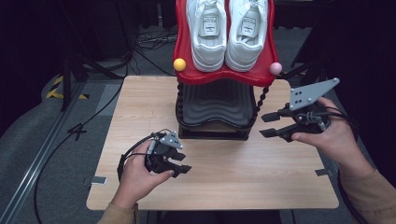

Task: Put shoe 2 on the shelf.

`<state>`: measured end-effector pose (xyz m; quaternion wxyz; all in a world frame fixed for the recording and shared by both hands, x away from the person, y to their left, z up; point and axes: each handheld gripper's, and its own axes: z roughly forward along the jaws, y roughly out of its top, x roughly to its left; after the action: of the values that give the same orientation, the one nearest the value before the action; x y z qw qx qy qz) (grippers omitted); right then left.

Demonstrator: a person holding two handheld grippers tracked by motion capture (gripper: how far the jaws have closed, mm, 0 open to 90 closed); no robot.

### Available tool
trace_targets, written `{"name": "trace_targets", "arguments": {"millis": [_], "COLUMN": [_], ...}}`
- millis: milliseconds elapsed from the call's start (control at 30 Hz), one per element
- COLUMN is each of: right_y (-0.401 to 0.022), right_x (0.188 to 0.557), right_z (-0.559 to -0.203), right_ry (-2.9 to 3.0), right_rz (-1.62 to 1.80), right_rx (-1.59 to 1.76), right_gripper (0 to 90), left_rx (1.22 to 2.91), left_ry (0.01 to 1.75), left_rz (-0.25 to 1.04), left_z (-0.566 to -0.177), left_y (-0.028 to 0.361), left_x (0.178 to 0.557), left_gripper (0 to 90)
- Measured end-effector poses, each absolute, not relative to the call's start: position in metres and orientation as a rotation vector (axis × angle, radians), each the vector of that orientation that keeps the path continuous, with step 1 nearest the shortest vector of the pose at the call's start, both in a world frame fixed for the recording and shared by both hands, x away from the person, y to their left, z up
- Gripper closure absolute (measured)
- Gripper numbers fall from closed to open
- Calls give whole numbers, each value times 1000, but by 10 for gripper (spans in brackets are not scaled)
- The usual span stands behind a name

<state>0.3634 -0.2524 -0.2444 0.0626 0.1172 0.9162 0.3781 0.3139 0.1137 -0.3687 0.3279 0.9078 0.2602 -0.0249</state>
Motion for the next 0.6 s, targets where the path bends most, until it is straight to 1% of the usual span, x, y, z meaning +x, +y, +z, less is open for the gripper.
{"name": "trace_targets", "arguments": {"millis": [467, 600], "right_y": [-249, -250], "right_x": [362, 361], "right_z": [-318, -333], "right_ry": [2849, 2833], "right_rz": [1156, 1137], "right_rx": [341, 320], "right_gripper": [522, 526], "left_rx": [2372, 2369], "left_ry": [738, 746], "left_rz": [-62, -63], "left_z": [-375, -375], "left_y": [124, 125], "left_x": [302, 300], "left_gripper": [531, 531]}}
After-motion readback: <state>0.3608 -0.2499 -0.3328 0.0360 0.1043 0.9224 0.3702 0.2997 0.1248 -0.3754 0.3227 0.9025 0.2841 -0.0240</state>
